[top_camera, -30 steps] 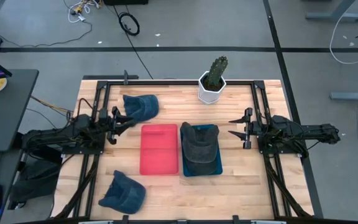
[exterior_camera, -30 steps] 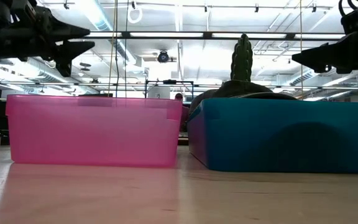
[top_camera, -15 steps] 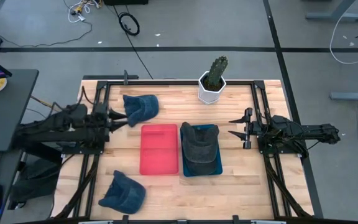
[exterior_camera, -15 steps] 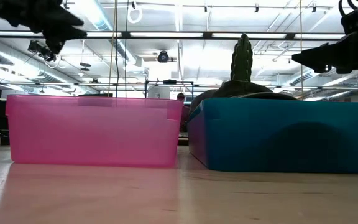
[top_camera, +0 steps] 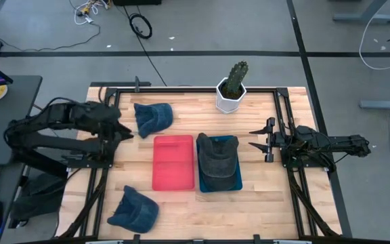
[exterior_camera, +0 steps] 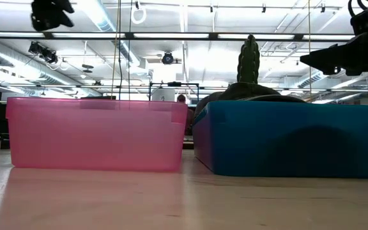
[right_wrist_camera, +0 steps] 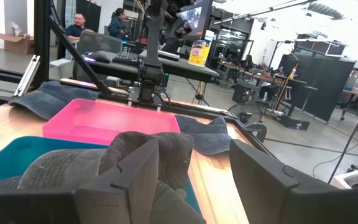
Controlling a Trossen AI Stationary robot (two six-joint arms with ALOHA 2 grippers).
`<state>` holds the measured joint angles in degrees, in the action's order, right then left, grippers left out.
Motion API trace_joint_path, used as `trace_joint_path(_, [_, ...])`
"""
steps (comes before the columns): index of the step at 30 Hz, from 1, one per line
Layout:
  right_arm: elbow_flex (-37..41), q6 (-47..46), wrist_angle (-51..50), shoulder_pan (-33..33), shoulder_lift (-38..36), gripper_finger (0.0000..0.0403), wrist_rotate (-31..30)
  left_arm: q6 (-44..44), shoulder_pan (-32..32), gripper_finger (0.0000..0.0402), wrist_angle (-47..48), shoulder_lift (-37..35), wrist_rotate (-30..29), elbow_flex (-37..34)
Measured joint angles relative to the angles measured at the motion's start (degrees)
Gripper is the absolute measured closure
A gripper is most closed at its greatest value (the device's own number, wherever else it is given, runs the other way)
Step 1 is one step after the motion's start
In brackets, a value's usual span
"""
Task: Pick & Place hat
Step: Put the bottom blue cap into the red bin
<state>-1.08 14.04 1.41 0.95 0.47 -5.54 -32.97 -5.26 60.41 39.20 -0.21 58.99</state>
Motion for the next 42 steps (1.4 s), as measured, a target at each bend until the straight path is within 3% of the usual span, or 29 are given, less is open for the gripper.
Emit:
trace_joint_path(8, [0.0,0.0,0.0,0.0,0.0,0.0202,0.0,-17.7,9.3,0.0246,8.4,9.2,2.4,3.4])
trace_joint_path(27, [0.0,0.0,0.0,0.0,0.0,0.0202,0.0,-63.1,43.1,0.0246,9.2,28.1,2.0,5.9])
trace_joint_path(34, [0.0,0.0,0.0,0.0,0.0,0.0202,0.0,-72.7,49.5,0.0246,-1.0,35.7,1.9,5.9])
trace_joint_path(42, [0.0,0.0,0.0,0.0,0.0,0.0202,0.0,-77.5,52.3,0.0246,-9.3,41.9,2.7,5.9])
